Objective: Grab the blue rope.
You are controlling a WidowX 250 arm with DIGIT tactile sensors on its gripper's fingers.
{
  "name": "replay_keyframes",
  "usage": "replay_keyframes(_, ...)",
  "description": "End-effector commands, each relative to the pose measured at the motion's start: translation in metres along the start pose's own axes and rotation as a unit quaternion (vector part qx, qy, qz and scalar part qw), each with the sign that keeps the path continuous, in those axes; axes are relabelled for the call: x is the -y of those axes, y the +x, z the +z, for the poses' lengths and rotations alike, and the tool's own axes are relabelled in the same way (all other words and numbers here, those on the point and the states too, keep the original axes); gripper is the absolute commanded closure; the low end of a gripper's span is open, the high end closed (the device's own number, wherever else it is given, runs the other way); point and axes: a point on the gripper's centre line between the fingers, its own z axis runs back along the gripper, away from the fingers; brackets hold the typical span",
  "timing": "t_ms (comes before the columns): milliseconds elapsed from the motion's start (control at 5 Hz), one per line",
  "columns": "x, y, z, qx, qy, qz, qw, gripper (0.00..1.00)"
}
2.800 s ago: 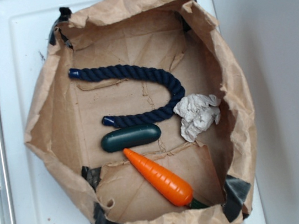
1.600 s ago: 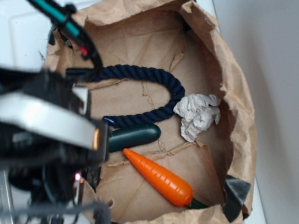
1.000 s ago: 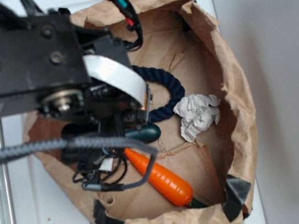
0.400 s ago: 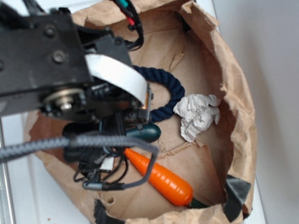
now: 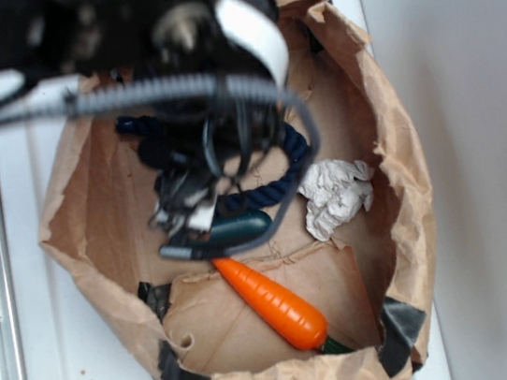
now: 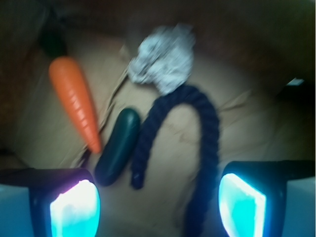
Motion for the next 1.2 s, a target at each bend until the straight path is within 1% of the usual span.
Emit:
replay_keyframes(0, -0.041, 0.008, 0.027, 0.031, -0.001, 0.001, 1.000, 0.00)
replay_keyframes(200, -0.039, 0.006, 0.005, 0.022, 0.032, -0.005, 0.999, 0.00)
replay_keyframes(400, -0.037, 0.002, -0.013, 0.021, 0.052, -0.014, 0.998, 0.00)
replay_keyframes(800, -0.021, -0.006, -0.047, 0.036, 0.058, -0.038, 0.997, 0.00)
replay_keyframes(1000, -0.005, -0.009, -0.053, 0.018, 0.060, -0.056, 0.996, 0.00)
